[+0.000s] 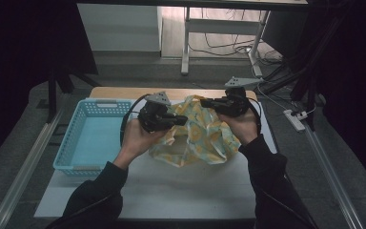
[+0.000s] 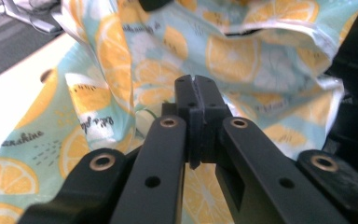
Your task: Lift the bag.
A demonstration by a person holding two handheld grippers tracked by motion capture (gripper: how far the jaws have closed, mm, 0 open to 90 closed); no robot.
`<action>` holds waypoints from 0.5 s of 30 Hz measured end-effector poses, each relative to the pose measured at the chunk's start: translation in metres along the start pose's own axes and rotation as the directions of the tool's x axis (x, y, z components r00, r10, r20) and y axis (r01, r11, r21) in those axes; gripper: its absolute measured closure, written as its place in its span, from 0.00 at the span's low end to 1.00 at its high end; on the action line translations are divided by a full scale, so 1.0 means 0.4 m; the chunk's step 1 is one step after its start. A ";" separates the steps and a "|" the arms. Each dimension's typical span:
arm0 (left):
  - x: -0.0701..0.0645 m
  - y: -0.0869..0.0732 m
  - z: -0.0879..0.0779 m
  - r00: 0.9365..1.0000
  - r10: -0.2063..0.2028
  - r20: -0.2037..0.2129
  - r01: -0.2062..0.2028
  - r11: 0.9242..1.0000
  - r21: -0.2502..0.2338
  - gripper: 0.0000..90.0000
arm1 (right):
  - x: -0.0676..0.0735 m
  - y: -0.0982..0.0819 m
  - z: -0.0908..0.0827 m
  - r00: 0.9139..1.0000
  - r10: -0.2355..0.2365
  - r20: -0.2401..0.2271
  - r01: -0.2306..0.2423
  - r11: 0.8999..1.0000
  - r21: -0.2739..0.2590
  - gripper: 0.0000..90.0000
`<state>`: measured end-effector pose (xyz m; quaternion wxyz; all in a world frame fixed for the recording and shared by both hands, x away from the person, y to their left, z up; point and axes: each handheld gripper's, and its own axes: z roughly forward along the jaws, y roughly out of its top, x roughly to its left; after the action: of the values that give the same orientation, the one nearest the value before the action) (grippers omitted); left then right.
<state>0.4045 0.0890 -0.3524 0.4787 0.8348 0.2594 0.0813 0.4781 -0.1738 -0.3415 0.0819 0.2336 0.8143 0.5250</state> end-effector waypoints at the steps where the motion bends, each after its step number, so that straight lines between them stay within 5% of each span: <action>1: 0.001 0.009 -0.007 1.000 0.001 -0.004 -0.001 1.000 -0.007 1.00 | 0.001 0.005 -0.002 1.000 0.002 -0.003 -0.002 1.000 -0.005 1.00; 15: 0.002 0.109 -0.090 0.999 0.038 -0.039 -0.041 0.996 -0.079 1.00 | 0.016 0.088 -0.030 0.999 -0.032 0.014 0.033 0.999 -0.042 1.00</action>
<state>0.4070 0.0990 -0.2968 0.5049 0.8185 0.2481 0.1166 0.4783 -0.1685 -0.3042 0.1009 0.2221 0.8061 0.5392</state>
